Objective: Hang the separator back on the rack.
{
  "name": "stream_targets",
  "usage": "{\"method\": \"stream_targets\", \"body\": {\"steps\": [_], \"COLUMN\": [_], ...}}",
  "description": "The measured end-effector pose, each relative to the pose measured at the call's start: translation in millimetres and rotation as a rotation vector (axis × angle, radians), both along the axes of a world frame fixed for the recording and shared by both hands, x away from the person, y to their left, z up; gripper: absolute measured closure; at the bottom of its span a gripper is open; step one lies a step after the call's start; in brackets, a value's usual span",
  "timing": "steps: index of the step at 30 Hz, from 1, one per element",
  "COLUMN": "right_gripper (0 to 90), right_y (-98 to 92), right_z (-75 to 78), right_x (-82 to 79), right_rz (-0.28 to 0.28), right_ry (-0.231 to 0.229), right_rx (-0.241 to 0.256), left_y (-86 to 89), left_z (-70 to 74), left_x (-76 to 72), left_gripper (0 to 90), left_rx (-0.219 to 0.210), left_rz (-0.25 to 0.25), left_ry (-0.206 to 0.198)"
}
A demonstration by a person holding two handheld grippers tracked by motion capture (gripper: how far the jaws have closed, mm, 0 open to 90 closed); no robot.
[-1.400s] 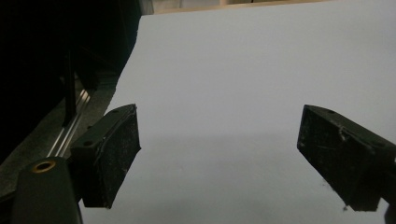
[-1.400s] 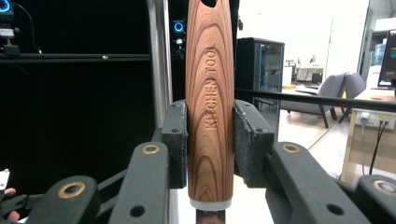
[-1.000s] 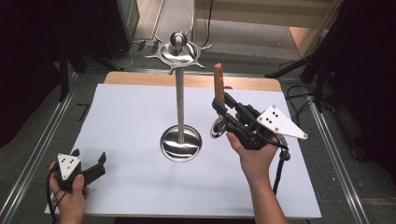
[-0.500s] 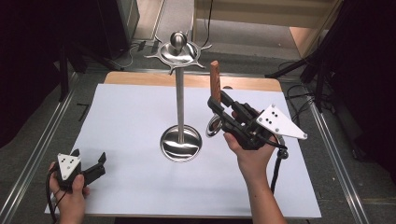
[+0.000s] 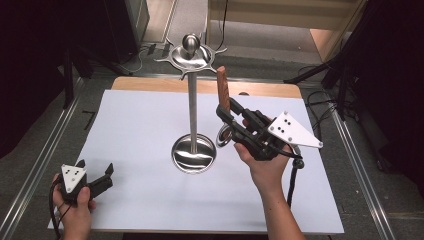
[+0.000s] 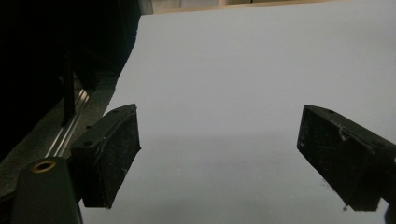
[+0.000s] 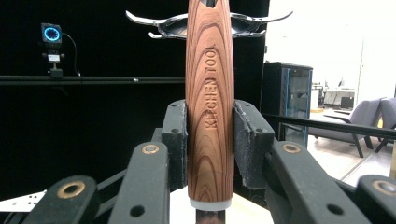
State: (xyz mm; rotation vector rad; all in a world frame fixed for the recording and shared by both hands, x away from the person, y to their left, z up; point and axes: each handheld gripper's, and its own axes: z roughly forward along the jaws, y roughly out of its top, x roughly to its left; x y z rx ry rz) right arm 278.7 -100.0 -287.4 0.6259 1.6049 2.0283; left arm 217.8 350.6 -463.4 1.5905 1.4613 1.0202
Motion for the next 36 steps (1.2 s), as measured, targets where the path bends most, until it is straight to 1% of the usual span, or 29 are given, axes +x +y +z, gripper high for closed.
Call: {"method": "stream_targets", "body": {"steps": [10, 18, 24, 30, 32, 36], "right_gripper": [69.7, 69.7, 69.7, 69.7, 69.7, 69.7], "right_y": [4.5, 7.6, 7.9, 8.1, 8.3, 9.1], "right_z": [0.3, -0.8, -3.6, -5.7, -7.4, -8.2], "right_x": [4.0, 5.5, 5.7, 6.4, 6.8, 8.2], "right_rz": [0.005, 0.003, 0.0, 0.002, 0.005, 0.01], "right_ry": [0.012, 0.004, 0.009, 0.004, 0.0, 0.002], "right_rx": [-0.01, -0.012, -0.016, -0.013, 0.0, 0.009], "left_y": [0.4, 0.6, 0.3, 0.2, 0.2, 0.2], "left_z": [0.1, 0.1, 0.1, 0.0, 0.0, 0.0], "left_x": [0.0, 0.0, 0.1, 0.1, 0.0, 0.1], "left_gripper": [14.2, 14.2, 14.2, 14.2, 14.2, 14.2], "left_rx": [-0.001, -0.001, -0.002, -0.001, 0.0, -0.001], "left_rz": [-0.001, -0.001, -0.001, -0.001, -0.002, -0.002], "left_ry": [0.002, 0.002, 0.001, 0.002, 0.002, 0.001]}}
